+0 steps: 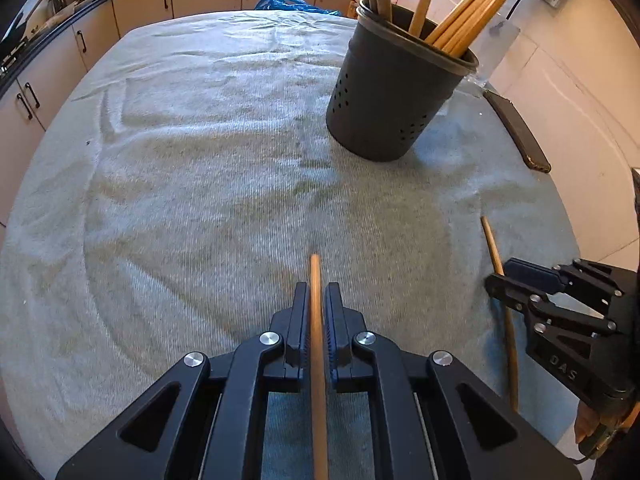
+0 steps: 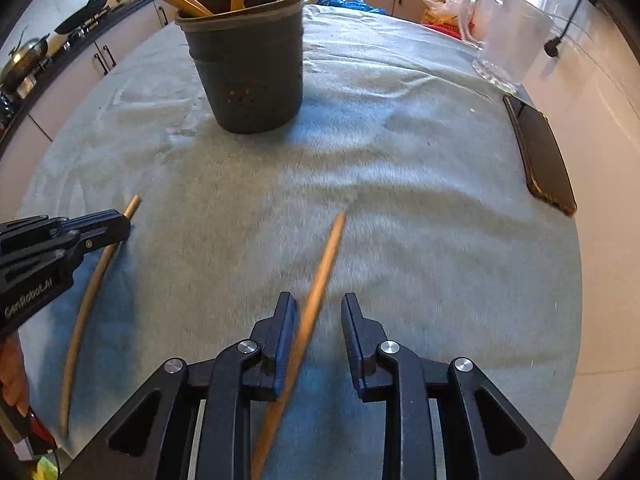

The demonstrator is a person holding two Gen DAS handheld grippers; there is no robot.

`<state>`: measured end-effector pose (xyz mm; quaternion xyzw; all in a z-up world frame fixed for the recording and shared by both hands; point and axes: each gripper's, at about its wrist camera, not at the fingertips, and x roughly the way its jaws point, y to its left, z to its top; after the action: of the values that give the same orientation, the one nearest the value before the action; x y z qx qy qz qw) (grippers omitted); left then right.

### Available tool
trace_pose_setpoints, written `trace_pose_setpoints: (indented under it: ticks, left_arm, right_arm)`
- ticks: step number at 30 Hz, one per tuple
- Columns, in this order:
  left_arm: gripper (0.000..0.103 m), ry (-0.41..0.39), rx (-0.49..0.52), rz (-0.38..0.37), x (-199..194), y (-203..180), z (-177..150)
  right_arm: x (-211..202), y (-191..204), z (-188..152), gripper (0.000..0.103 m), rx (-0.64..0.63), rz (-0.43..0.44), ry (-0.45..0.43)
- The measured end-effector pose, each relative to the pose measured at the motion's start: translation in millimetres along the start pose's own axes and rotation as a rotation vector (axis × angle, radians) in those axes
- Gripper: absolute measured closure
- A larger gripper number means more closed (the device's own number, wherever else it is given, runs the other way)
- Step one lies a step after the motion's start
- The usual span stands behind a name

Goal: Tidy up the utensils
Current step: 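Lower the right tool and grasp the other wooden chopstick, then lift both held chopsticks upright and carry them toward the grey cup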

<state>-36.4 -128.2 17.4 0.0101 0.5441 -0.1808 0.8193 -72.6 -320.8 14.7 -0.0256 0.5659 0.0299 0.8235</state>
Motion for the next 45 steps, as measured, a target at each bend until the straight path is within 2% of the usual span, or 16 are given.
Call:
trace_pose_setpoints:
  ticks: [1, 4, 7, 10, 13, 21, 25, 32, 38, 45]
  left_arm:
    - [0.095, -0.006, -0.001, -0.002, -0.1, 0.1, -0.1]
    - [0.095, -0.039, 0.027, 0.005, 0.4, -2.9, -1.4]
    - [0.098, -0.071, 0.068, 0.027, -1.6, -6.1, -7.5]
    - [0.098, -0.096, 0.056, 0.017, -9.8, -4.0, -11.6]
    - [0.098, -0.154, 0.061, 0.009, -34.8, -3.3, -15.2]
    - [0.098, -0.323, 0.05, -0.05, -109.3, -4.3, -18.7]
    - [0.098, -0.395, 0.06, -0.063, -141.8, -9.2, -26.3]
    - [0.098, -0.482, 0.127, -0.043, -173.1, -31.1, -45.5]
    - [0.098, -0.506, 0.169, -0.043, -183.8, -43.9, -58.8]
    - [0.098, -0.531, 0.165, -0.043, -199.0, -49.2, -70.3]
  right_arm:
    - [1.3, 0.7, 3.0, 0.078, 0.0, 0.001, 0.0]
    - [4.3, 5.0, 9.6, 0.091, -0.001, 0.013, -0.018]
    - [3.6, 11.4, 6.7, 0.095, -0.008, -0.005, -0.06]
    - [0.4, 6.4, 3.3, 0.096, 0.027, 0.026, -0.096]
    - [-14.9, 2.7, 0.2, 0.096, 0.045, 0.037, -0.164]
    - [-86.6, 0.1, -14.9, 0.096, 0.067, 0.04, -0.404]
    - [-114.1, -1.5, -28.0, 0.096, 0.08, 0.035, -0.487]
    - [-139.7, -1.2, -51.1, 0.096, 0.09, 0.028, -0.551]
    - [-154.8, -3.1, -73.3, 0.096, 0.097, 0.037, -0.583]
    - [-172.1, -5.0, -91.7, 0.096, 0.11, 0.046, -0.629]
